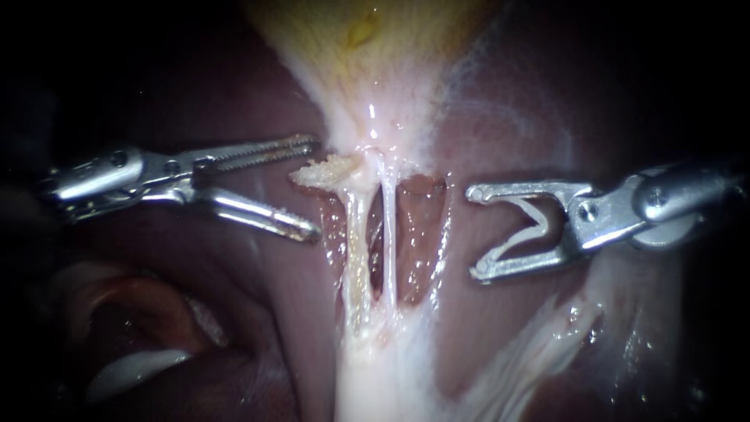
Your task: Grabbing gallbladder
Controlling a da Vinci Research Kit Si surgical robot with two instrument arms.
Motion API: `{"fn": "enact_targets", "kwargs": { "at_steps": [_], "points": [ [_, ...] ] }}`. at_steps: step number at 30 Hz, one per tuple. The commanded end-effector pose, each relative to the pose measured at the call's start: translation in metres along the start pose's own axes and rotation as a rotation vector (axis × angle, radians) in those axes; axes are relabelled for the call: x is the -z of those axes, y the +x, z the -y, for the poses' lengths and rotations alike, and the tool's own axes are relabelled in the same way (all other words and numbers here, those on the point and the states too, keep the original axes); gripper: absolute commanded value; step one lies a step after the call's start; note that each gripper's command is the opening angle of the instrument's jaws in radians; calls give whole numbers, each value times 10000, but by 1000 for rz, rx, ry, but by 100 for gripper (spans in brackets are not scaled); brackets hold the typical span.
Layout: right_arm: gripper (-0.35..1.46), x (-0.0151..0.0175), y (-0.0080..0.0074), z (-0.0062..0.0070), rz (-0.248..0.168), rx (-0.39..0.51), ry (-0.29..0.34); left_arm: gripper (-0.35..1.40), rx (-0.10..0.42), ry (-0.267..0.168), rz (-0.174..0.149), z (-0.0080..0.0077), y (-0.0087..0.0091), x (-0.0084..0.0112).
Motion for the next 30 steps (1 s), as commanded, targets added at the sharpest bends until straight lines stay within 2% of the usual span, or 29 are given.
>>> {"fn": "enact_targets", "kwargs": {
  "at_steps": [1, 5, 10, 17, 20, 24, 30],
  "points": [
    [48, 0, 0, 0, 0, 0, 0, 59, 0, 0, -3, -2, 1, -1],
    [48, 0, 0, 0, 0, 0, 0, 50, 8, -2, -9, -7, 7, -6],
    [48, 0, 1, 1, -1, 0, 0, 32, 18, -2, -17, -7, 9, -6],
    [48, 0, 1, 1, -1, 0, 0, 25, 26, 0, -17, -5, 6, -2],
    [48, 0, 0, 1, -1, 0, 1, 10, 28, 3, -17, -4, 2, 3],
    [48, 0, 0, 1, -1, 0, 1, -19, 42, -7, -18, -2, -1, 8],
    [48, 1, 0, 1, -1, 0, 1, -35, 64, -17, -20, 4, -7, 16]
  ]
}}
